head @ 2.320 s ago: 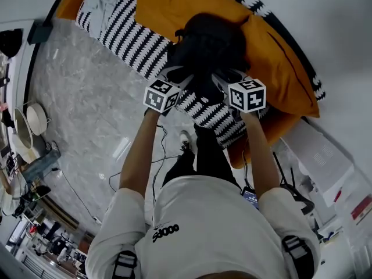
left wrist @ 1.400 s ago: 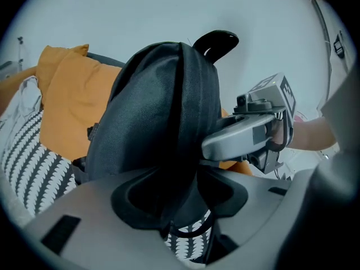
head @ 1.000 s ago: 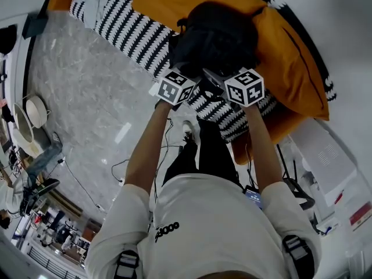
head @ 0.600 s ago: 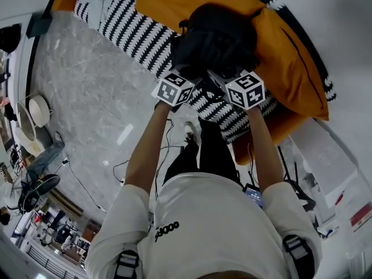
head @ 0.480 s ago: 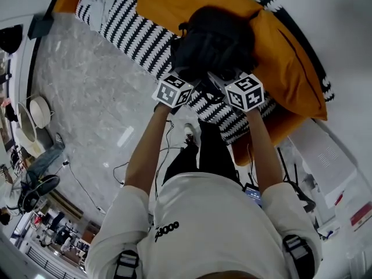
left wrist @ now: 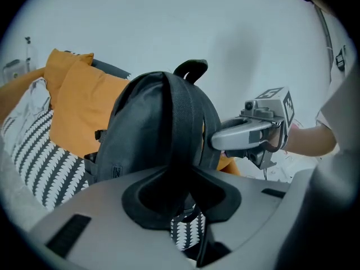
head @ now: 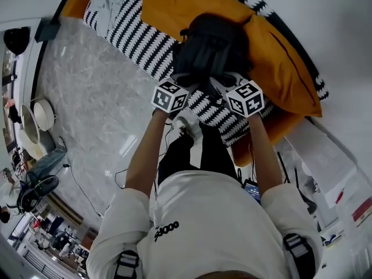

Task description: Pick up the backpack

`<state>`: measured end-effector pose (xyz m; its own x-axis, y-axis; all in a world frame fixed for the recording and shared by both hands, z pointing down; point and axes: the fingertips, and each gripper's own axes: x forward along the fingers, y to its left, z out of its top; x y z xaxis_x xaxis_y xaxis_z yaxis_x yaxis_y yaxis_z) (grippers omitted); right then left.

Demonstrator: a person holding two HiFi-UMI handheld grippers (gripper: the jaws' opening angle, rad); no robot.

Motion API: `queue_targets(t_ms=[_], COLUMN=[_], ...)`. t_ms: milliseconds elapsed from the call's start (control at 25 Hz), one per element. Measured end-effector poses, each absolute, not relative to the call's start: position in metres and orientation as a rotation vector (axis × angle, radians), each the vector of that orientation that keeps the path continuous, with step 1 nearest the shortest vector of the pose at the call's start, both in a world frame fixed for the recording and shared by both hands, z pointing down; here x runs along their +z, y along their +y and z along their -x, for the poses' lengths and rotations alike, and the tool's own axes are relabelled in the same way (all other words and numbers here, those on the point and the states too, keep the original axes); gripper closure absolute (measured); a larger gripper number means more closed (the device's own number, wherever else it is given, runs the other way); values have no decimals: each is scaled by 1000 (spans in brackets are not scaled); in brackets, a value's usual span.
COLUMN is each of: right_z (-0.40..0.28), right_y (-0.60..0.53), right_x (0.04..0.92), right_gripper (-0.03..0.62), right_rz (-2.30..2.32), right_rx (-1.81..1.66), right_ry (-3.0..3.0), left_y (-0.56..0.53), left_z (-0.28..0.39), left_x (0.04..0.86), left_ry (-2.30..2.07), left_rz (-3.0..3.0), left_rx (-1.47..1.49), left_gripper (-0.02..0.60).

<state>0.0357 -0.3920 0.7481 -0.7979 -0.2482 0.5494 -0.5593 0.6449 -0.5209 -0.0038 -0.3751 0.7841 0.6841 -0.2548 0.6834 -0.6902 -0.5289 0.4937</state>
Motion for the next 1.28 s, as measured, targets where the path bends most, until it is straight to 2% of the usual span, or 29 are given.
queue_targets(t_ms=[1280], right_z=[-10], right_y=[-342], right_x=[576], right_gripper=[513], right_rz=[-1207], right_rx=[849], right_ry=[-2341], left_y=[-348], left_z=[52], left_x=[597], left_ry=[-451], left_rz=[-2556], left_rx=[600], left_gripper=[499])
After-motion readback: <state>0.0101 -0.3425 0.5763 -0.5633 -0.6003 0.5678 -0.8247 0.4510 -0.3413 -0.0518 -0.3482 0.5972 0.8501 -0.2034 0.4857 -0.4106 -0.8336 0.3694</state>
